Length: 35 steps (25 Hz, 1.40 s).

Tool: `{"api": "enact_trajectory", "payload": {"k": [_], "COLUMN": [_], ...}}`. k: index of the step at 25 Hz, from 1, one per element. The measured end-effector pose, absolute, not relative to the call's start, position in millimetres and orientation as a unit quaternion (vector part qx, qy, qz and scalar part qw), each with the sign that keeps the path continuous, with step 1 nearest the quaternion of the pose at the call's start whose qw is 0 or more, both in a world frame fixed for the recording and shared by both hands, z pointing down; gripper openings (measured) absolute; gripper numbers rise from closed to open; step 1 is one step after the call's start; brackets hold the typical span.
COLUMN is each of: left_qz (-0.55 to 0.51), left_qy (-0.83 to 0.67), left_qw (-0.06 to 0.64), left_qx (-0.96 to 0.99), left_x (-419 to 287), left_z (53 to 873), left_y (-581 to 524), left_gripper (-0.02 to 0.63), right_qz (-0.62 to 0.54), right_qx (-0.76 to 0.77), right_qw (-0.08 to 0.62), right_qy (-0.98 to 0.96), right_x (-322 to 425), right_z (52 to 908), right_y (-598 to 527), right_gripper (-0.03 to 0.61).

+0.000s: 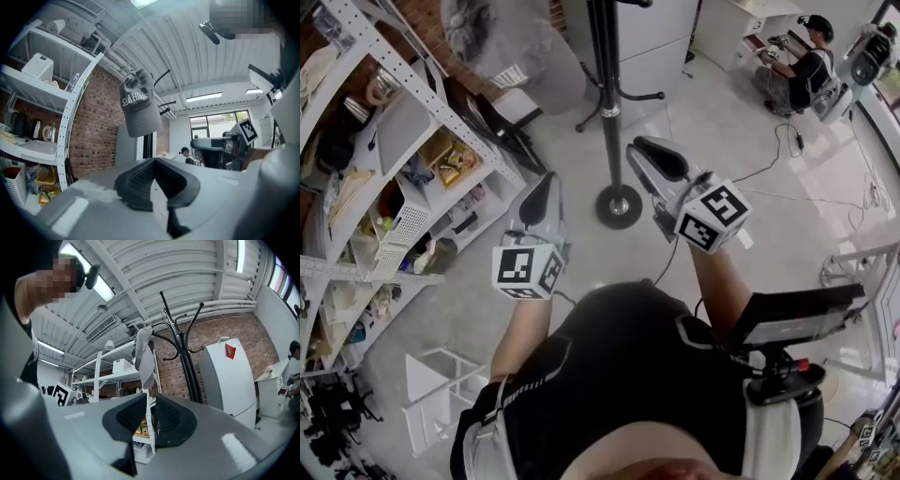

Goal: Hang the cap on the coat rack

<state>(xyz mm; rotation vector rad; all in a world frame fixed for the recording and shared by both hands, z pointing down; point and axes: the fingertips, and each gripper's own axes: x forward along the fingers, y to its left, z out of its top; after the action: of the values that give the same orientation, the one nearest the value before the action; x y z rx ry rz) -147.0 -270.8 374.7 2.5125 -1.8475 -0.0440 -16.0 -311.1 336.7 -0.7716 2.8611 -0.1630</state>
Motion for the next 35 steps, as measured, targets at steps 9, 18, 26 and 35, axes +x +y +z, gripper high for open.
{"api": "enact_trajectory", "payload": {"k": [9, 18, 26, 35], "left_qz": [-0.017, -0.019, -0.012, -0.012], "left_qy": [-0.582, -0.583, -0.57, -0.576], "left_qw": [0.023, 0.013, 0.022, 0.02], "left_qx": [0.813, 0.812, 0.822, 0.817], "left_x": [-143.3, -147.6, -138.0, -145.5], "left_z": [385.6, 381.3, 385.7, 385.3], "left_y": [-277.6, -283.7, -282.0, -280.7], "left_gripper": [0.003, 0.003, 0.003, 0.003], "right_qz": [-0.05, -0.048, -0.047, -0.033], "right_qx": [-0.311, -0.347, -0.356, -0.345], "right_qw": [0.063, 0.053, 0.051, 0.051], "right_qy": [0.947, 0.935, 0.932, 0.937], "right_x": [6.3, 20.5, 23.3, 15.3], "right_z": [353.8, 361.2, 358.1, 353.0], "right_y": [-307.1, -309.9, -309.9, -304.1], "right_gripper": [0.009, 0.008, 0.008, 0.008]}}
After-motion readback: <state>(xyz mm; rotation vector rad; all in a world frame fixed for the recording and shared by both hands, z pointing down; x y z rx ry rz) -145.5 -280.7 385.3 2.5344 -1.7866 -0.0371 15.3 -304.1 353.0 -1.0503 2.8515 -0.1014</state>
